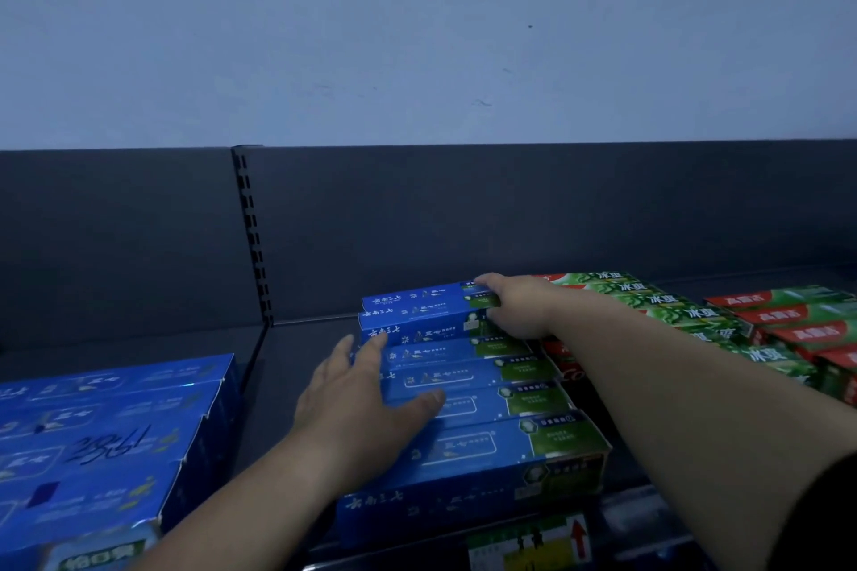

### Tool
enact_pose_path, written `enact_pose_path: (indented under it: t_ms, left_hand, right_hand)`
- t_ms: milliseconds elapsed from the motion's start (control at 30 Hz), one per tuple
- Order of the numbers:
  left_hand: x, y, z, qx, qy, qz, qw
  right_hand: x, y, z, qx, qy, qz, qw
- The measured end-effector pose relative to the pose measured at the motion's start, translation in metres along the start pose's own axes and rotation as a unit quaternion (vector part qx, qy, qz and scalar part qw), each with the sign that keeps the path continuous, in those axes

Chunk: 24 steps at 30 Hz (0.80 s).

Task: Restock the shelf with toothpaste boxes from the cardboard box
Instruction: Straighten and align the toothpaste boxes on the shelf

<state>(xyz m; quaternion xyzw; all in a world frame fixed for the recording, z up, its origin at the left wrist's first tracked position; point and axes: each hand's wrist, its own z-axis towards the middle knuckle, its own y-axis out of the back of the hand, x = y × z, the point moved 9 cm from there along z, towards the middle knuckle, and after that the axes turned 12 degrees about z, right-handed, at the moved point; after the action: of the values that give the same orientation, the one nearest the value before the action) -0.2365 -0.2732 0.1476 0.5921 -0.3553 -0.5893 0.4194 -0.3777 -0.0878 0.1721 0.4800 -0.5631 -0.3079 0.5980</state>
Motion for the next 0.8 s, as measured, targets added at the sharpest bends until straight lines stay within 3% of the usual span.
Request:
enact_pose_path:
  t_ms: [267,500,667,800]
  left_hand:
    - [-0.003,0.012,0.010,-0.013,0.006,0.028,0.999]
    - [-0.010,0.024,0.074,0.015,0.030,0.114,0.993]
    - [-0.017,0.009,0.111,0.077,-0.035,0.219,0.972]
    - [-0.020,0.010,0.112,0.070,-0.064,0.282,0.955]
  right_hand:
    - [0.001,0.018,0.008,-0.041,0.014,-0.042,0.998]
    - [0.006,0.018,0.000,-0.029,0.056,0.016,0.998]
    - [0.016,0.004,0.000,0.015,0.092,0.046,0.995]
    - [0.016,0.002,-0.001,0.022,0.094,0.050,0.994]
